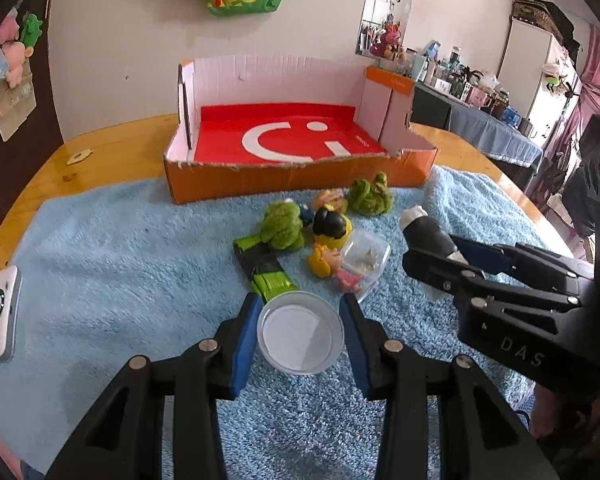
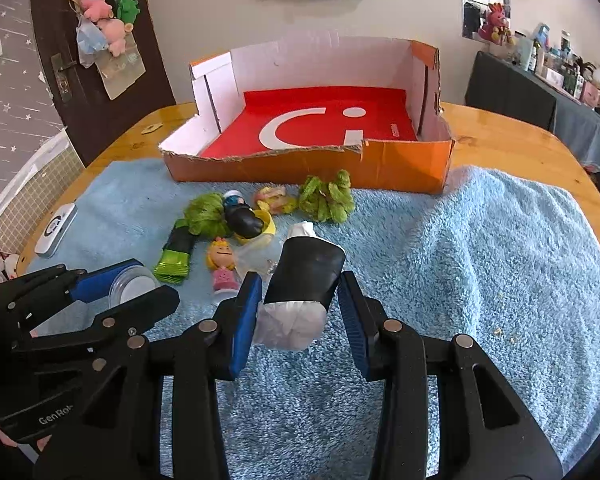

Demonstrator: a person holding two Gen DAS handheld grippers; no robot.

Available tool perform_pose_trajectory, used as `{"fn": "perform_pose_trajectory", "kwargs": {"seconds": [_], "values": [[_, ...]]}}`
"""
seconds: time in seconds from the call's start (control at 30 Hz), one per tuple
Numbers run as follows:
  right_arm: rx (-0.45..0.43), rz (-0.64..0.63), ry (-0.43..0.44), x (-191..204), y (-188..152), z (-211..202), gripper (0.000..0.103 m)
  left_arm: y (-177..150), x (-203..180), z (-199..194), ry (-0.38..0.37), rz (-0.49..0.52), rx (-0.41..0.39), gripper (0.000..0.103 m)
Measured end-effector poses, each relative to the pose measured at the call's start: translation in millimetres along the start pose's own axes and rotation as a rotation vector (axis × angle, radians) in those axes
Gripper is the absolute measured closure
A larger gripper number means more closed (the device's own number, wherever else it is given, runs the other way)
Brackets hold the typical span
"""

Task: Organize objects
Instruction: 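Carry the clear lid with the left tool while the right tool carries the bottle into the box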

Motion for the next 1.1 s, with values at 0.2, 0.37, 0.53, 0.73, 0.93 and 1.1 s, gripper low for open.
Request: {"fn": "perform_pose_trajectory", "kwargs": {"seconds": [0.2,0.37,0.53,0.73,0.93,1.1], "values": [[-0.022,-0.013,0.005,6,7,-11,0.065,15,5,-12,0.009,-0.010,-0.034,0.061],[-0.045,-0.025,0.006,9,16,-21,0.065,31,10,-22,0.013,-0.019,-0.062,0.061],[-0.068,-0.030,0.014,9,30,-30,0.065,49,12,-27,0.011,-0.017,-0.082,0.061],[-0.086,-0.032,0.020,8,45,-36,0.065,70,13,-26,0.008,-0.018,-0.098,0.061],[-0.107,-0.033,0.017,6,63,-40,0.065,92,15,-29,0.000,-0.016,-0.113,0.061],[-0.123,-0.039,0.016,4,81,-43,0.065,114,17,-31,-0.002,-0.013,-0.132,0.061]]}}
Point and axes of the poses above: each gripper's, at about its wrist camera, not at the fingertips, and z roughly the way its jaws point, x to its left, y to its top, the point moved 3 cm from there along z, roughly the way its jaws point, and after that the axes turned 10 degrees about x, right-handed, at the moved point
